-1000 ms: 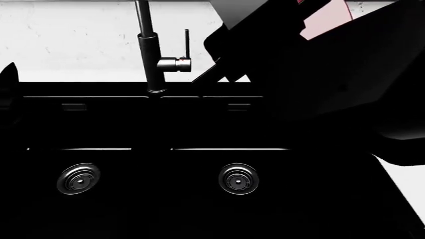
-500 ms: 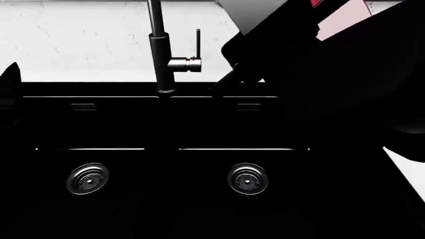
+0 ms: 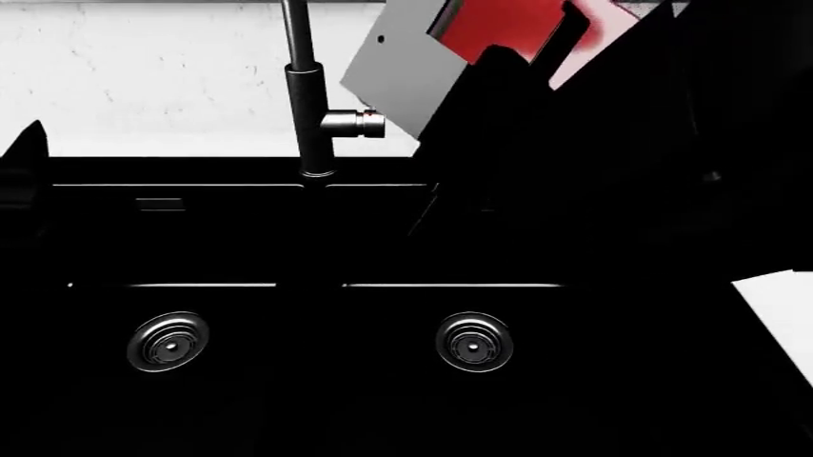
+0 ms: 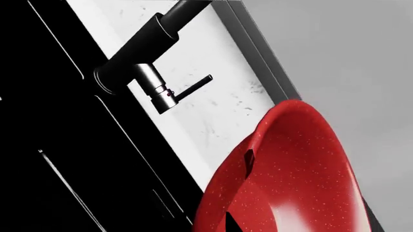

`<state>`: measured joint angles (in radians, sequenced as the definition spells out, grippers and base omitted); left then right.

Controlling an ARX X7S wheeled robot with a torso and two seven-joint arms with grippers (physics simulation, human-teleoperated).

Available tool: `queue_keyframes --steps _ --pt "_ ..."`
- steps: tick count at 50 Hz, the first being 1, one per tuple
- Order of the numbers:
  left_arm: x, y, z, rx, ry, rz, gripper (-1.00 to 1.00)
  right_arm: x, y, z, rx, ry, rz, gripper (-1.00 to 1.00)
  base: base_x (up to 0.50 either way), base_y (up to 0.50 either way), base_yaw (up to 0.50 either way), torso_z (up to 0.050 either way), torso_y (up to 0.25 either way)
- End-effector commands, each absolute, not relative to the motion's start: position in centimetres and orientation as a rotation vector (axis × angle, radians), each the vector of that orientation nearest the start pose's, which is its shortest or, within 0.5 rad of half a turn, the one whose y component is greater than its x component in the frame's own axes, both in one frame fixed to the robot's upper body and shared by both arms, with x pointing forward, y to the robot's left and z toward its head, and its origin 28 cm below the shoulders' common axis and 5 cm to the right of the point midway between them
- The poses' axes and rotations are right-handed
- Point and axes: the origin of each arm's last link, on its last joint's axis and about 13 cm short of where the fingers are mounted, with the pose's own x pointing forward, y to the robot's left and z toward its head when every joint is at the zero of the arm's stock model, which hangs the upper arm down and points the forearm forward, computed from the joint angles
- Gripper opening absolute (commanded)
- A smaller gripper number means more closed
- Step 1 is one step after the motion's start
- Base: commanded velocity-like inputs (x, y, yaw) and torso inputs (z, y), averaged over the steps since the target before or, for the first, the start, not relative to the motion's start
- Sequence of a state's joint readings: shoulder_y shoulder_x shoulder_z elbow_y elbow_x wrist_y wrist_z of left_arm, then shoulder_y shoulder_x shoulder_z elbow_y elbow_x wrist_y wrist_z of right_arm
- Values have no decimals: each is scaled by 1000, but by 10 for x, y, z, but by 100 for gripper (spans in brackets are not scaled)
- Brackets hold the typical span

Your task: Move the fresh-baked cupcake off the tray onto the counter, and place the bowl used for mixing into the sink.

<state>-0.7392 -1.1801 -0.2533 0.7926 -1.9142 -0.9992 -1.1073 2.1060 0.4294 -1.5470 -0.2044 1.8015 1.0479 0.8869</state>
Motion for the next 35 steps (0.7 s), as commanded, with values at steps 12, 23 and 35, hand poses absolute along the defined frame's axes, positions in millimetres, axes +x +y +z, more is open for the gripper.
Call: queue_keyframes --steps 12,23,35 --pt "139 294 305 168 -130 138 100 233 -32 347 -1067 310 504 -100 0 0 0 0 0" --pt "138 295 303 165 -126 139 100 225 -28 342 -1090 358 548 -100 0 0 0 0 1" --pt "140 296 302 164 -121 135 100 226 -26 336 -1099 381 574 -100 0 0 0 0 0"
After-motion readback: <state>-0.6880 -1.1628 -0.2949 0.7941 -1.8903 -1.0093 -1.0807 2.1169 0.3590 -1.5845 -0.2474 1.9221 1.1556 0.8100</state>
